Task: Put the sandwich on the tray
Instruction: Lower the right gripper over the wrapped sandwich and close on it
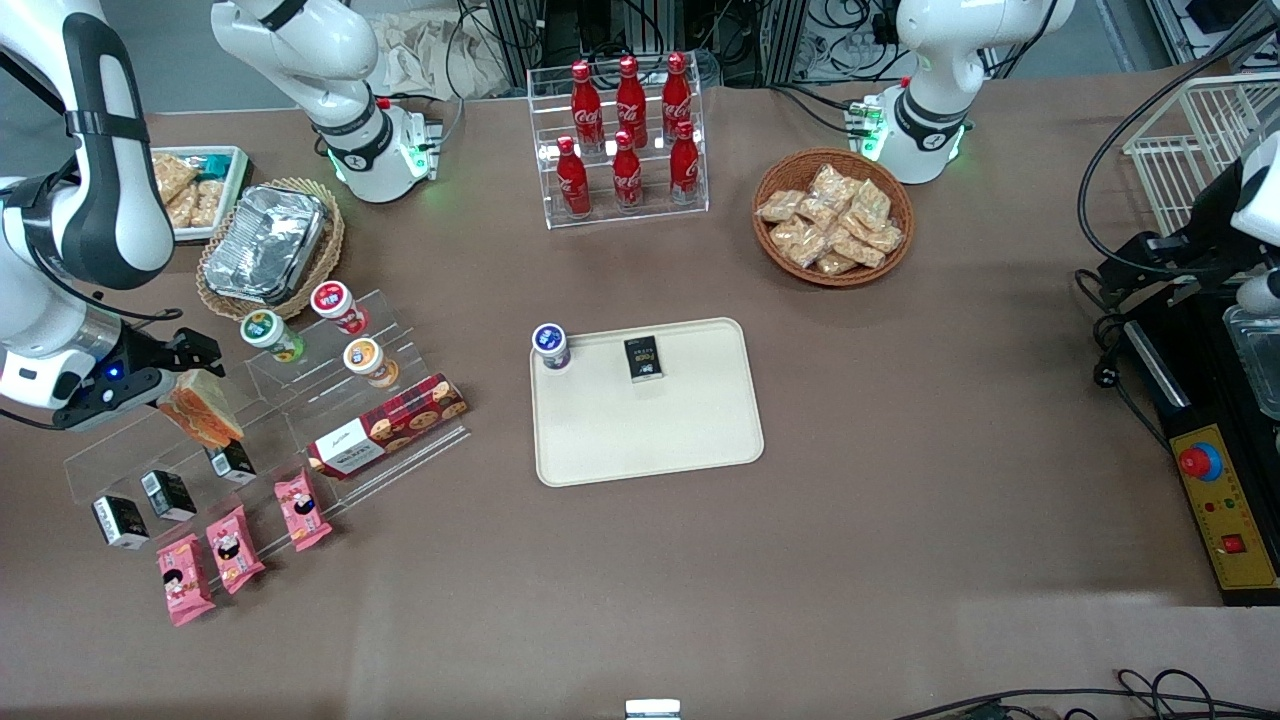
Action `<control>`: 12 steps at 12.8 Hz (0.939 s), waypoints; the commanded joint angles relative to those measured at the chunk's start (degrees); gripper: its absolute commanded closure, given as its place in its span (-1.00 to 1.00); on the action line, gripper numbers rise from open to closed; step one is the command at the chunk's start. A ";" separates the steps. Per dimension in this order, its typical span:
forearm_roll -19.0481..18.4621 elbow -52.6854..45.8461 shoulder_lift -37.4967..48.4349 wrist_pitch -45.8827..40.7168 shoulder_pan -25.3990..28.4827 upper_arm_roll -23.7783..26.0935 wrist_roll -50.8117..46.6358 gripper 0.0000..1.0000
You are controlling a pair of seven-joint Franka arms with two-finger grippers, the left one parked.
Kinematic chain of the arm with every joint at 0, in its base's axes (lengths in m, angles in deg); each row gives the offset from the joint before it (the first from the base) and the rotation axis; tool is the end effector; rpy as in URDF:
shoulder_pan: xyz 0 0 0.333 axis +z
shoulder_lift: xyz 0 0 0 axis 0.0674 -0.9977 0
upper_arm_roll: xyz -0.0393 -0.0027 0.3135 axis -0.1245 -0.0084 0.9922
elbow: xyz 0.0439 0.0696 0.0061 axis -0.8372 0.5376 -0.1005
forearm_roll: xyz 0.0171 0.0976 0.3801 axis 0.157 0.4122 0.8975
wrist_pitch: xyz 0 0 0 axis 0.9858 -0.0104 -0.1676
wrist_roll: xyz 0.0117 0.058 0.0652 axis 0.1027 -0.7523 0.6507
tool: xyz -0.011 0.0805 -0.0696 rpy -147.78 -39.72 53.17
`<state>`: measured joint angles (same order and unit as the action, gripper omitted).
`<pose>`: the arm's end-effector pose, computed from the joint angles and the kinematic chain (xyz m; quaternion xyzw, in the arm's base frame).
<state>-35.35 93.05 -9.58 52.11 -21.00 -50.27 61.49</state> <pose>0.5292 -0.1297 0.3836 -0.9709 -0.2394 -0.0008 0.0023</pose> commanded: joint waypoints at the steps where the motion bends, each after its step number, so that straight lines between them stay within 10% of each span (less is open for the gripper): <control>1: 1.69 2.62 0.39 3.24 -1.58 0.13 3.44 -1.00; 6: 1.69 2.45 -1.63 5.09 -1.67 0.04 4.68 -0.84; 12: 1.78 -0.53 -3.92 4.39 -1.23 0.57 6.44 0.75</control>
<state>-35.35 94.59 -12.21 56.06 -22.22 -50.12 65.80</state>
